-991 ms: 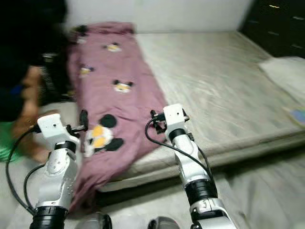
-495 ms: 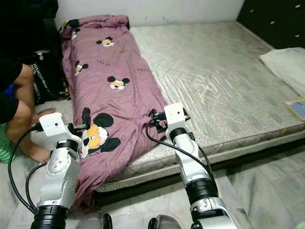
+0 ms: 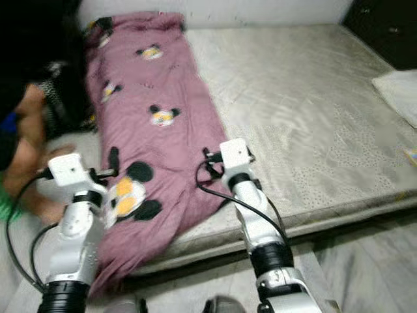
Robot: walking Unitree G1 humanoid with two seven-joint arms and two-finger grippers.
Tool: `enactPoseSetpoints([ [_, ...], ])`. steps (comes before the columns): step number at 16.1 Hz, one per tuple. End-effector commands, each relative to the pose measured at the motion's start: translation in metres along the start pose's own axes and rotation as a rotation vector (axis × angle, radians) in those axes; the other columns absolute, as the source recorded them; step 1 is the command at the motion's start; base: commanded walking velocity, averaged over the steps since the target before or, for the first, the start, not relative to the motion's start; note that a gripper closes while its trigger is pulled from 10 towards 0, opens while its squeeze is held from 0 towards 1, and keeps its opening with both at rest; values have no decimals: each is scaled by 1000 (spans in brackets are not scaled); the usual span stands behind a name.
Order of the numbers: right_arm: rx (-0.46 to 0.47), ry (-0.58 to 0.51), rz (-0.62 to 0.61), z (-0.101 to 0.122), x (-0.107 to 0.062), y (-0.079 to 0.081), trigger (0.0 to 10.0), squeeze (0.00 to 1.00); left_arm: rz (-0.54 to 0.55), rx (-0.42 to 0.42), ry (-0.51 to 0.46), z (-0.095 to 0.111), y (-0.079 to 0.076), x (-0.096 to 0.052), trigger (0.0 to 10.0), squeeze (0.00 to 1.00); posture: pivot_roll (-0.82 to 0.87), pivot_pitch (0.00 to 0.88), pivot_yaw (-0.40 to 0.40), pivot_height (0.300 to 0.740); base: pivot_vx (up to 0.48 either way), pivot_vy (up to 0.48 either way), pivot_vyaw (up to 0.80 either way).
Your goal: Clean up the room
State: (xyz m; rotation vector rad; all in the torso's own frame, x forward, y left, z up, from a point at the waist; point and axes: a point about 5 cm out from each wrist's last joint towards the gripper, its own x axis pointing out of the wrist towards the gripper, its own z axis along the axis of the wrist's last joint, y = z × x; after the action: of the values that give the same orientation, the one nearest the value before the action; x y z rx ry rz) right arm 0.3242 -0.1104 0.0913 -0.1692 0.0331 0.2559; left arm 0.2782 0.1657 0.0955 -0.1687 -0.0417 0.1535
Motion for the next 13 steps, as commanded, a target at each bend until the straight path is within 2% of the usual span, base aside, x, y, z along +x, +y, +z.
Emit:
enactPoseSetpoints([
  [1, -4, 28, -27, -6, -4, -9, 10000, 0, -27, -5, 21, -3, -10, -1, 10000, 0, -28, 22, -62, 740, 0, 0, 0],
  [10, 8, 22, -13, -6, -4, -8, 10000, 0, 32, -7, 20, -3, -3, -3, 10000, 0, -21, 21, -61, 740, 0, 0, 0],
  [13, 33, -2, 18, -1, -6, -9, 10000, 0, 53, 70, -6, 3, 13, -15, 10000, 0, -14, 45, -58, 740, 0, 0, 0],
])
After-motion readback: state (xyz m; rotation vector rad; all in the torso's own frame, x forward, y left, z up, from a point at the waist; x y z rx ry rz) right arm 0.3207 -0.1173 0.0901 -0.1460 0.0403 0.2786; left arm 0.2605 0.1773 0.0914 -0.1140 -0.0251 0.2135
